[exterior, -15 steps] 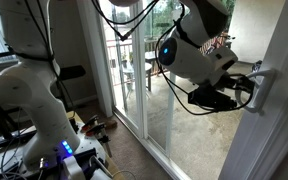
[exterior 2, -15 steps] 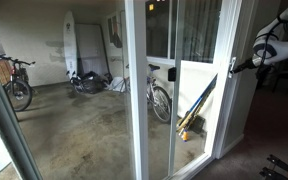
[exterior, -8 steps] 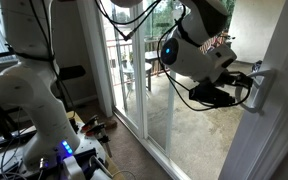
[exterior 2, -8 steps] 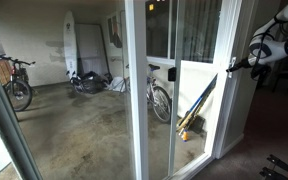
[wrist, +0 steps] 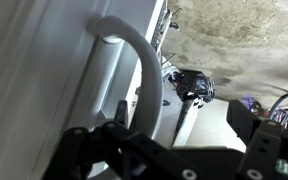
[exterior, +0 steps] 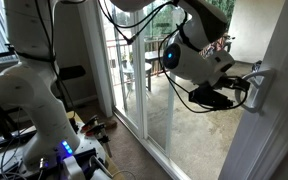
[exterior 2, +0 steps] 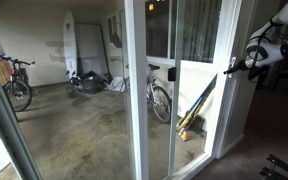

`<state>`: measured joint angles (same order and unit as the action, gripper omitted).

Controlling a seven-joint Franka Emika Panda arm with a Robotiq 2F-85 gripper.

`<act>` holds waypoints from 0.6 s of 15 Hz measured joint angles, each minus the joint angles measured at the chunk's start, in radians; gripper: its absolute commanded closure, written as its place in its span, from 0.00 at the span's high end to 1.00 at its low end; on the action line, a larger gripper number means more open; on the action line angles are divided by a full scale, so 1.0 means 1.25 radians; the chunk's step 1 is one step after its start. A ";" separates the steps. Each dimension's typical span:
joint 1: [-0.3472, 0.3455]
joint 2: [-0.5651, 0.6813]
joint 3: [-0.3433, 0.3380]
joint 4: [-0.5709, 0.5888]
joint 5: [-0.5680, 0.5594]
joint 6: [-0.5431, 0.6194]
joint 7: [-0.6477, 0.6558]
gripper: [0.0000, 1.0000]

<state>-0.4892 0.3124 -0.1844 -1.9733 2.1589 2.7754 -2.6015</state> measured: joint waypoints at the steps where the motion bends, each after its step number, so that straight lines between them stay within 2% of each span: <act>1: 0.001 0.000 -0.001 -0.001 0.000 0.000 0.000 1.00; 9: 0.024 -0.016 -0.034 -0.051 0.000 -0.026 0.001 1.00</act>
<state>-0.4598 0.2922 -0.2269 -2.0375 2.1595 2.7424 -2.6008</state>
